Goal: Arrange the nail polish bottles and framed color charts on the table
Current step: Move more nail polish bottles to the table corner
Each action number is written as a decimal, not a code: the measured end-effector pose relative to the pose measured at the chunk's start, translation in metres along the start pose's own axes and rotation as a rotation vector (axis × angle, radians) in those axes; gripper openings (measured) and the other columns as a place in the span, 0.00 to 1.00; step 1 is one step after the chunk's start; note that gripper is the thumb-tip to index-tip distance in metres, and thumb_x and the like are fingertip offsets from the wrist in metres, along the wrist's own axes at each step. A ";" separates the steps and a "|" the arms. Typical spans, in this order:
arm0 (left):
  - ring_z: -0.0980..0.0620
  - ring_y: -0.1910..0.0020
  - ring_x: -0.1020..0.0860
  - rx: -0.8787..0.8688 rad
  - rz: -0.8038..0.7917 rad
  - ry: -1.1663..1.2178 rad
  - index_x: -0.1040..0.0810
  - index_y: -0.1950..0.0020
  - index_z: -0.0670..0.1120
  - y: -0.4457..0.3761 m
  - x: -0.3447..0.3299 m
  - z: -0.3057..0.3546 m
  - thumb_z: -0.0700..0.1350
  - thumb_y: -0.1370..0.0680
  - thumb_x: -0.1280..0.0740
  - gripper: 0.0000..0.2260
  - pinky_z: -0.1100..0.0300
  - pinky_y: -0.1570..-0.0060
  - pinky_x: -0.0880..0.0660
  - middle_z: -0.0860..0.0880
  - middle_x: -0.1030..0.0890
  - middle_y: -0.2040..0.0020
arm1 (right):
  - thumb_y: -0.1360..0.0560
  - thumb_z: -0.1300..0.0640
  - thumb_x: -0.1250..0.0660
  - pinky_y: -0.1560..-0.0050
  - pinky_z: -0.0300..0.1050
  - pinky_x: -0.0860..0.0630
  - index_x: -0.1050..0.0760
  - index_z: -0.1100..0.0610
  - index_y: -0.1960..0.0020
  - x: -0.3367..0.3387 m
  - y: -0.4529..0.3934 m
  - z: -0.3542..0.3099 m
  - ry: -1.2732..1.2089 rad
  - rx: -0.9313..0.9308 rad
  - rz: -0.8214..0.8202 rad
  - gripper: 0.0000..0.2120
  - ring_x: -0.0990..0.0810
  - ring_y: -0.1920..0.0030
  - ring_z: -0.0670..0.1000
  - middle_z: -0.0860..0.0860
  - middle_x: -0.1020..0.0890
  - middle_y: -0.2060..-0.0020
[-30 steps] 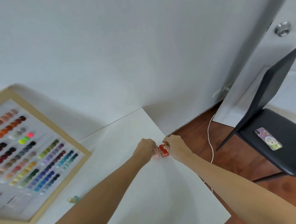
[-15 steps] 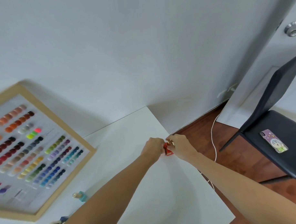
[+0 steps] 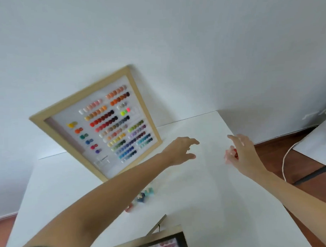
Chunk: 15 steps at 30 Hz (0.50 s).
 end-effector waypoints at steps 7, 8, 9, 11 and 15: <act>0.53 0.44 0.22 0.131 0.075 -0.038 0.27 0.33 0.49 0.116 0.034 -0.098 0.48 0.22 0.32 0.18 0.61 0.43 0.27 0.50 0.23 0.36 | 0.26 0.58 0.30 0.41 0.44 0.34 0.30 0.53 0.34 -0.044 0.009 -0.099 0.040 0.250 -0.129 0.22 0.28 0.38 0.55 0.53 0.29 0.37; 0.53 0.44 0.22 0.156 0.080 -0.042 0.26 0.34 0.49 0.131 0.035 -0.112 0.48 0.22 0.32 0.17 0.61 0.44 0.27 0.50 0.22 0.36 | 0.26 0.59 0.31 0.41 0.41 0.34 0.29 0.54 0.34 -0.051 0.010 -0.113 0.010 0.292 -0.180 0.21 0.28 0.39 0.53 0.52 0.28 0.38; 0.53 0.44 0.22 0.181 0.086 -0.046 0.25 0.35 0.49 0.146 0.036 -0.124 0.48 0.23 0.32 0.16 0.61 0.44 0.27 0.50 0.22 0.37 | 0.25 0.59 0.32 0.42 0.39 0.34 0.29 0.54 0.34 -0.058 0.012 -0.127 -0.007 0.332 -0.228 0.20 0.27 0.41 0.51 0.51 0.28 0.40; 0.52 0.46 0.22 0.224 0.091 -0.051 0.24 0.37 0.49 0.172 0.033 -0.145 0.48 0.23 0.31 0.15 0.59 0.44 0.27 0.50 0.21 0.38 | 0.25 0.59 0.33 0.45 0.37 0.32 0.28 0.52 0.35 -0.073 0.016 -0.152 -0.021 0.402 -0.314 0.18 0.24 0.44 0.49 0.48 0.27 0.41; 0.53 0.46 0.22 0.278 0.028 -0.045 0.24 0.38 0.51 0.212 0.014 -0.175 0.49 0.24 0.31 0.15 0.58 0.44 0.25 0.51 0.22 0.39 | 0.23 0.57 0.35 0.47 0.41 0.25 0.28 0.48 0.36 -0.103 0.023 -0.193 0.020 0.460 -0.524 0.16 0.22 0.49 0.48 0.46 0.26 0.42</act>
Point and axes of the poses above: each hand's wrist, its own y-axis away from the middle knuckle, its own x-axis out of the back of the hand, z = x × y, the point moved 1 cm from there along -y, towards the middle knuckle
